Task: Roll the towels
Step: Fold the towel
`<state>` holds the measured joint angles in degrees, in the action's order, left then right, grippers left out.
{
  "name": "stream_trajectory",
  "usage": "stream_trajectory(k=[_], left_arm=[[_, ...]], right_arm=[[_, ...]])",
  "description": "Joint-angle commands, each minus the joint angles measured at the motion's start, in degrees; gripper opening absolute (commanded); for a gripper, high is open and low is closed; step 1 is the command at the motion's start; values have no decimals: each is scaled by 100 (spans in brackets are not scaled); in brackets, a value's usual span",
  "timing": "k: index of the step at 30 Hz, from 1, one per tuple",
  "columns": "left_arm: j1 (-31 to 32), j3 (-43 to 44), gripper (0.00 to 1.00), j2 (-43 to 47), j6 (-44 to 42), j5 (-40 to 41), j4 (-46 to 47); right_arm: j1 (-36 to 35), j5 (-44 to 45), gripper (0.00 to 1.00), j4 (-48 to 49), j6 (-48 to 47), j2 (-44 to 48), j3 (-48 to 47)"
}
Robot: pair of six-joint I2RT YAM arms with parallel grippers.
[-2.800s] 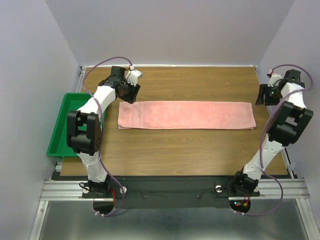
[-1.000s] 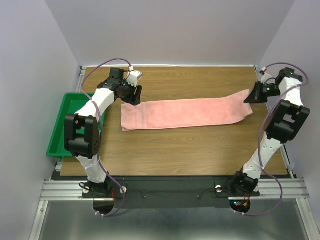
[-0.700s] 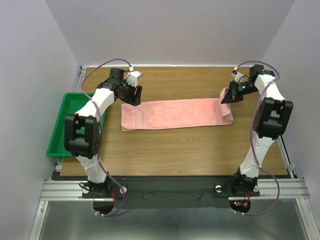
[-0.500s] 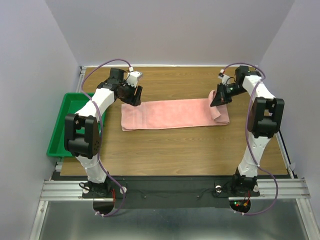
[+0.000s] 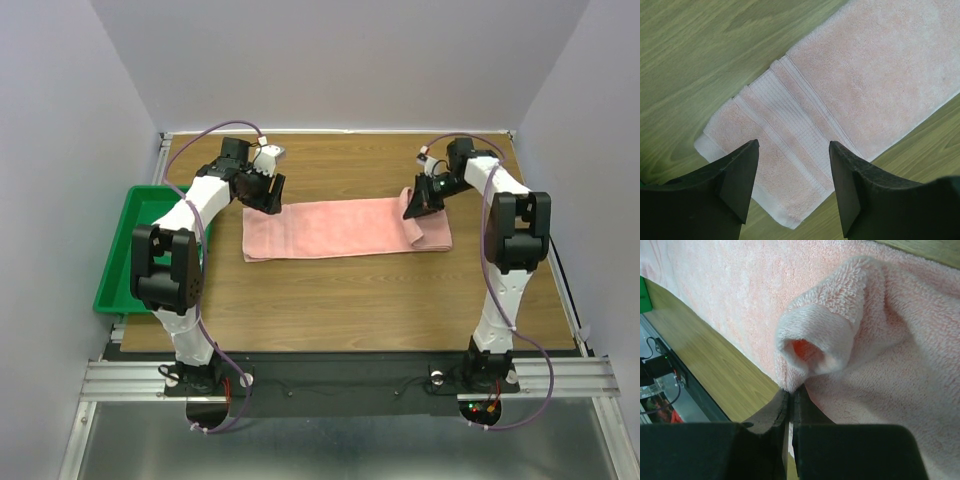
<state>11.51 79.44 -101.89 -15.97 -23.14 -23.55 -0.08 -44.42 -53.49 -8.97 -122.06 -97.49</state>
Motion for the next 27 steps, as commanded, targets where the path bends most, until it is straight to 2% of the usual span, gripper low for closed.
stream_trajectory(k=[1,20,23,24,27], left_arm=[[-8,204,69,46,41,2,-36],[1,160,70,11,15,20,-53],[-8,160,70,11,6,46,-62],[-8,160,70,20,6,55,-62],[-8,186,70,11,14,37,-79]], right_arm=[[-168,-22,1,357,194,-55,73],[-335,-198,2,498,361,-292,257],[-335,-198,15,489,335,-240,327],[-335,-207,26,480,335,-196,327],[-335,-233,50,480,370,-99,275]])
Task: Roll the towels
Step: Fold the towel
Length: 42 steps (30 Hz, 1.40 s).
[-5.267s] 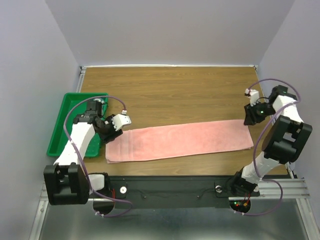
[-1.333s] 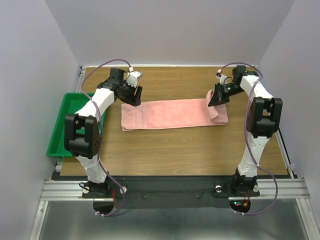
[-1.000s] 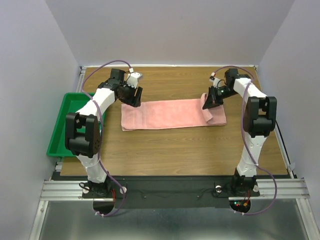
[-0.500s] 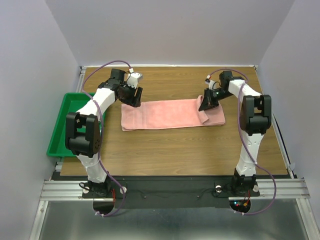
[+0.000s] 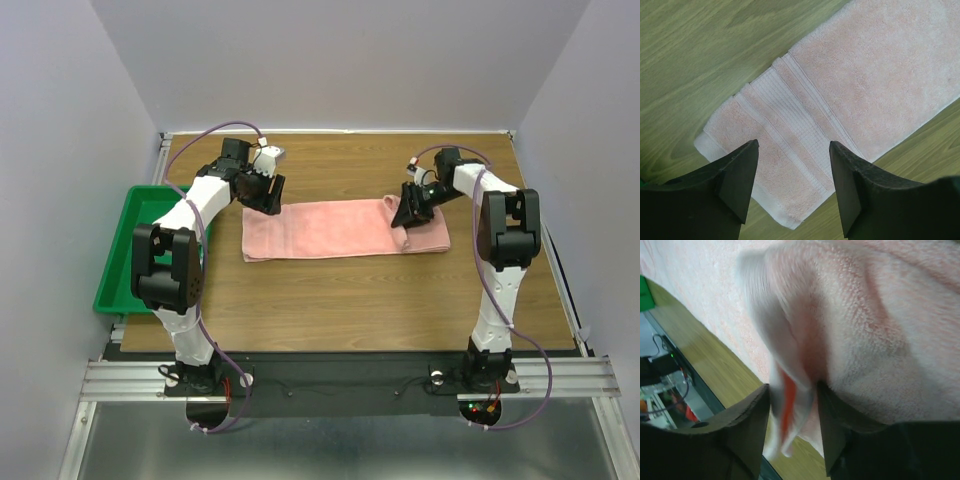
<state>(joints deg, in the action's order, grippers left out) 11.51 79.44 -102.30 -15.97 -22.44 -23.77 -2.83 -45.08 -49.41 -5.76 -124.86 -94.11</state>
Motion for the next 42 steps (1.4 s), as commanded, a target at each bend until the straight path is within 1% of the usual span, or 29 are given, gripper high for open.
stream_trajectory(k=[1,6,9,12,14,15,16,18,19,21,22,26,29,32,34,35,39,42], left_arm=[[-8,195,70,52,15,-68,-66],[1,151,70,96,-20,-191,-93],[27,63,70,131,-64,-323,-84],[88,-42,68,158,-91,-393,-40],[132,-86,67,132,-82,-428,-14],[150,-86,66,123,-56,-428,-14],[159,-95,66,114,-47,-446,-5],[185,-104,66,88,-29,-490,13],[185,-104,66,79,-3,-490,21],[194,-113,66,70,14,-507,48],[194,-113,66,61,15,-507,65],[203,-130,66,44,6,-525,65],[229,-218,66,0,-38,-534,30],[325,-323,63,-70,-38,-569,22],[465,-394,59,-167,-12,-412,13],[519,-446,57,-228,-3,-385,21],[668,-517,52,-325,128,-182,153],[704,-465,51,-430,190,-217,206]], right_arm=[[-60,-168,52,63,49,259,-160],[-69,-378,53,45,207,462,-652],[-34,-396,48,36,181,620,-934],[141,-195,39,37,119,612,-1100],[256,-212,36,28,110,507,-1171],[257,-229,31,36,93,376,-1224],[457,-229,30,45,66,305,-1250],[555,-247,25,54,14,138,-1321],[634,-273,21,45,-4,-46,-1382],[713,-343,18,63,-39,-327,-1479],[714,-344,18,63,-48,-329,-1479],[802,-396,17,256,-75,-889,-1532],[802,-256,17,397,-136,-1171,-1427],[802,-220,17,414,-189,-1190,-1242],[802,-282,19,406,-233,-971,-1075],[802,-317,20,388,-224,-692,-962],[802,-344,24,388,-232,29,-803],[793,-414,24,371,-207,260,-759]])
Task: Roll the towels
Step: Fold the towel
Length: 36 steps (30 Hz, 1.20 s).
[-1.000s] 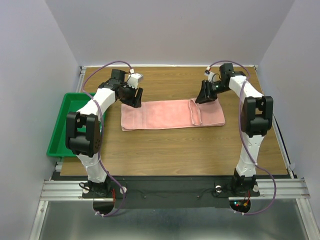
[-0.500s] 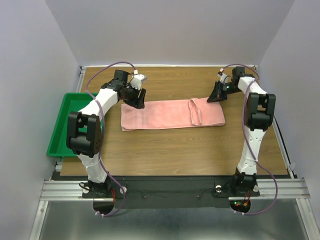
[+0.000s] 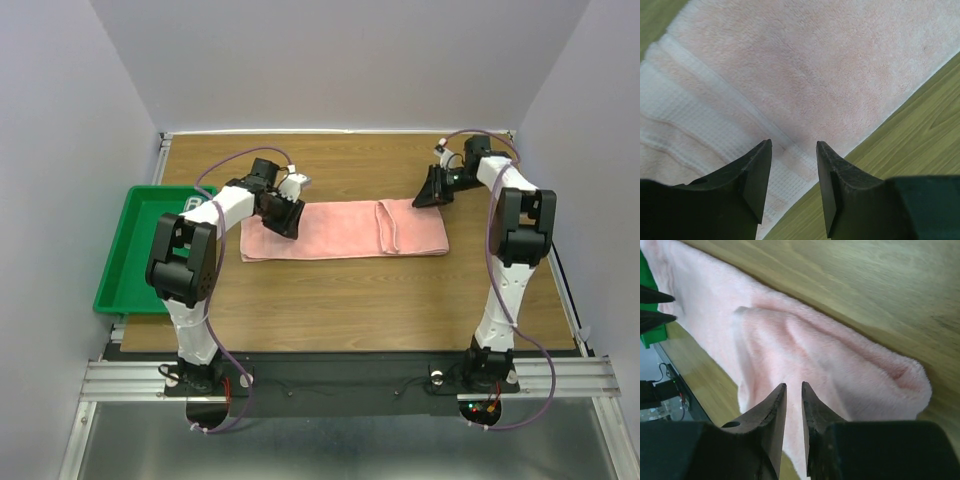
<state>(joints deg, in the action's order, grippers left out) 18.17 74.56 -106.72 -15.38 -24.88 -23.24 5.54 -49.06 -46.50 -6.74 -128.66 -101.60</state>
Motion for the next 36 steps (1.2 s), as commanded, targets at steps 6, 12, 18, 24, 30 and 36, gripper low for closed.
stream_trajectory(k=[6,12,18,24,30,36], left_arm=[[37,216,51,-77,228,-122,171],[37,304,51,-121,158,-34,48],[37,296,51,-209,166,36,-5],[37,287,51,-306,272,107,13],[37,173,49,-262,369,282,22],[37,277,42,-463,377,642,13]], right_arm=[[-290,-271,21,97,59,439,-79],[-711,-254,19,159,103,-132,-342],[-1213,-52,20,334,182,-440,-387],[-1275,203,27,352,244,-310,-290],[-1012,607,32,273,33,673,-70],[-616,2187,26,-17,-1020,957,43]])
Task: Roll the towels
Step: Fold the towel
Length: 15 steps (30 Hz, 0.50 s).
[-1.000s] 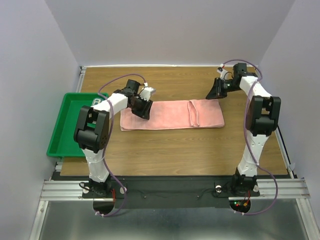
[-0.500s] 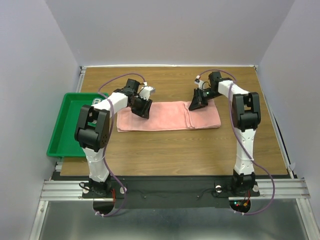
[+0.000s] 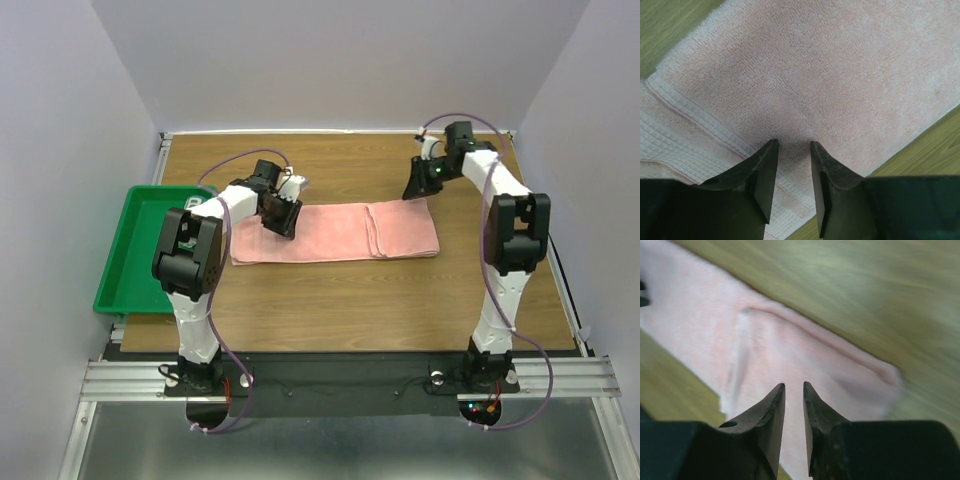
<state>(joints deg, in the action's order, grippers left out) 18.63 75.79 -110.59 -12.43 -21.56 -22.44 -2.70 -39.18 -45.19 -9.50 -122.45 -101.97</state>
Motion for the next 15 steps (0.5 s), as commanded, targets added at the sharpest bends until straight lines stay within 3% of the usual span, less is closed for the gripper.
stream_trajectory(k=[1,5,11,15], left_arm=[[-9,269,42,-138,82,328,-77],[-9,717,40,-525,82,372,-225],[-9,1613,40,-1210,-128,521,-445],[-9,2779,40,-1911,-374,600,-569]], right_arm=[[217,1376,24,-148,-1069,345,299],[217,1870,22,-130,-1414,91,547],[208,1756,18,-139,-1432,-200,906],[182,1475,18,-200,-1441,272,1958]])
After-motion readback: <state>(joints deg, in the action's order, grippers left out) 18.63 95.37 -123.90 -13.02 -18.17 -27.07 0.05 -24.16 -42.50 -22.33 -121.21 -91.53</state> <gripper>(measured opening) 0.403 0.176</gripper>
